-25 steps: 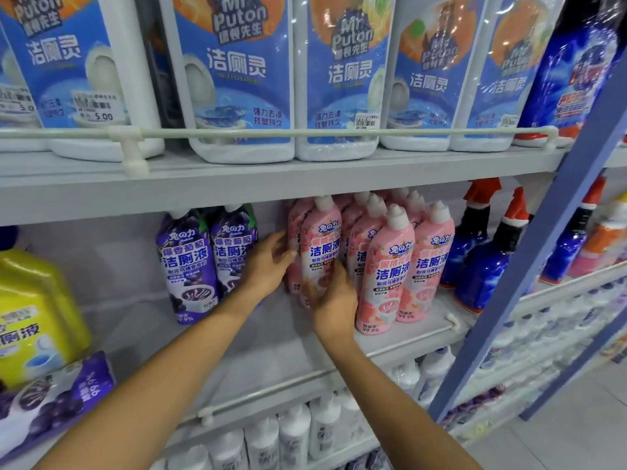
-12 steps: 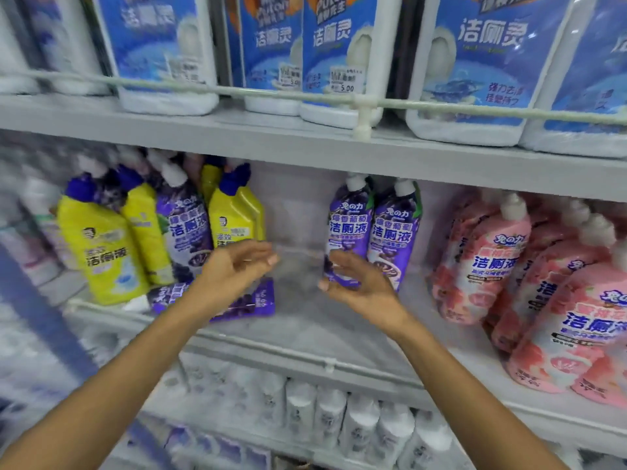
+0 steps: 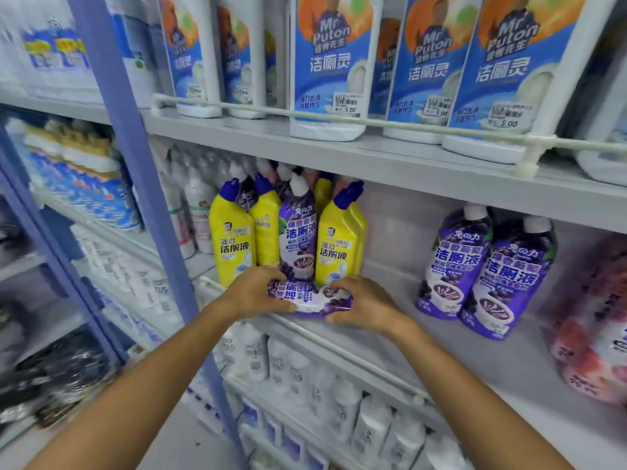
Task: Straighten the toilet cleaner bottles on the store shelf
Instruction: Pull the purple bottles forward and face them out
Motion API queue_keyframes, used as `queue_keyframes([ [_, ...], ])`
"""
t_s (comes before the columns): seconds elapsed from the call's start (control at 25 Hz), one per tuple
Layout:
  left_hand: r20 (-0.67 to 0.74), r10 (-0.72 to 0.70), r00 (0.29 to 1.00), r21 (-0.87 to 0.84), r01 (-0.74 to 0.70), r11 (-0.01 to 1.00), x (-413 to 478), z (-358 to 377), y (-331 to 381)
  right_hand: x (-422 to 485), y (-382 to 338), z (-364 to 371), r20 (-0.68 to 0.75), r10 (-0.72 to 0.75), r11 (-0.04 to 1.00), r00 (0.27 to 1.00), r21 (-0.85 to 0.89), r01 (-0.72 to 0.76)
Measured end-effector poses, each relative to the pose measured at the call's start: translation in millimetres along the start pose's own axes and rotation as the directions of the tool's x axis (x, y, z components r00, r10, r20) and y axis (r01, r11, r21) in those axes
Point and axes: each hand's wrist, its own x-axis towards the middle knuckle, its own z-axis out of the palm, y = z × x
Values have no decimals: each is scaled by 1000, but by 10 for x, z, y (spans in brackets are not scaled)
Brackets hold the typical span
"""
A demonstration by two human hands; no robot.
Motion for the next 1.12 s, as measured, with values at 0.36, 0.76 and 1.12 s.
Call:
queue_keyframes([
  [0.36,-22,72,997,-89,-74,993,103,-33,-84,-22,-14,18,-60,11,999,998,-30,-13],
  [0.76,39,774,633,652,-603,460,354,-622,1390,-541,154,-310,-163,106,944,981,328,-47],
  [1.12,-255,390,885,-609,-460,646,450,400,1696,-1000,378,-294,-422,420,831,803,535,-153],
])
